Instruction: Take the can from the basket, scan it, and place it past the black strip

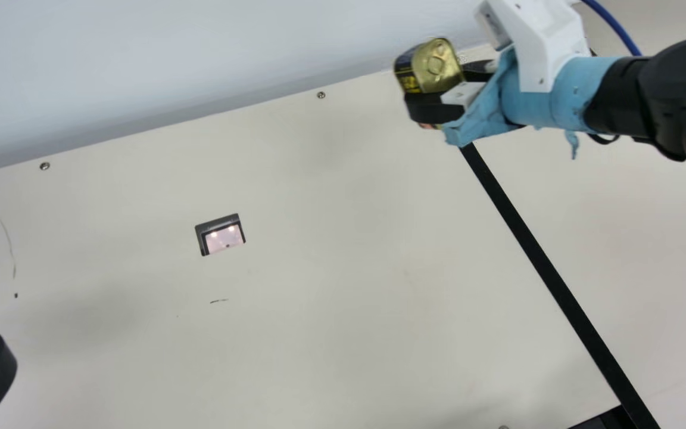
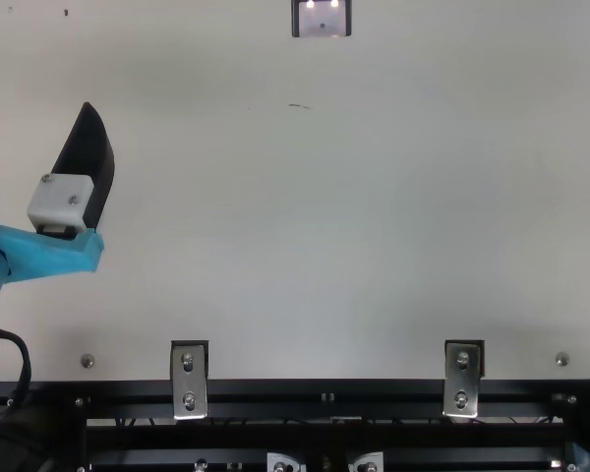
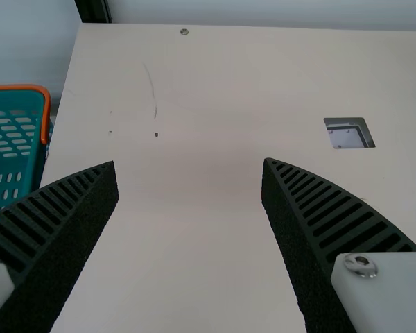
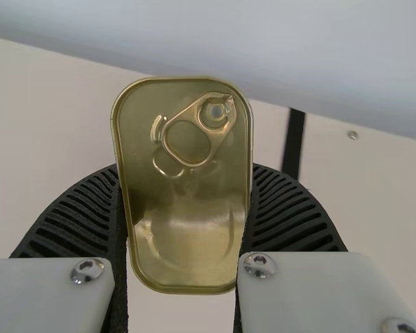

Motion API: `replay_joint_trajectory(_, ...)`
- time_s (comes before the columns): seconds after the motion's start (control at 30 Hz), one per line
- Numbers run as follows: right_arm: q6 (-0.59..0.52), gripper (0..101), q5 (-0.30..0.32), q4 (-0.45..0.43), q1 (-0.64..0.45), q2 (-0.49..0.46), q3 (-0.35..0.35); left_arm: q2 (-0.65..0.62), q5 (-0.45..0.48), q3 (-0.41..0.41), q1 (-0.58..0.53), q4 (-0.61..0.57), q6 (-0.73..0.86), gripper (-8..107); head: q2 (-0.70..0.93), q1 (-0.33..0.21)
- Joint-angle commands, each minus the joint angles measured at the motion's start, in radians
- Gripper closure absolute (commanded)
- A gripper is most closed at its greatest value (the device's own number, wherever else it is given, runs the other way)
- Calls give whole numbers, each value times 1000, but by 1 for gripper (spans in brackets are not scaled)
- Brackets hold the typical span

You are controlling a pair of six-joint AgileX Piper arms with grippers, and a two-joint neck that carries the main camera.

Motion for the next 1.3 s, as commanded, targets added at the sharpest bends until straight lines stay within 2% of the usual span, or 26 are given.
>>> replay_joint_trajectory(0.0, 23, 101, 5, -73, -37, 4, -6, 0, 0, 0, 0, 0, 0, 9, -18, -42)
replay_joint_trajectory(0.33, 151, 101, 70, -314, -136, 38, -69, 0, 0, 0, 0, 0, 0, 9, -18, -42)
replay_joint_trajectory(0.73, 277, 101, 180, -566, -154, 93, -170, 0, 0, 0, 0, 0, 0, 9, -18, -42)
replay_joint_trajectory(0.97, 326, 101, 198, -651, -149, 130, -207, 0, 0, 0, 0, 0, 0, 9, -18, -42)
replay_joint_trajectory(1.27, 366, 101, 191, -697, -142, 197, -241, 0, 0, 0, 0, 0, 0, 9, -18, -42)
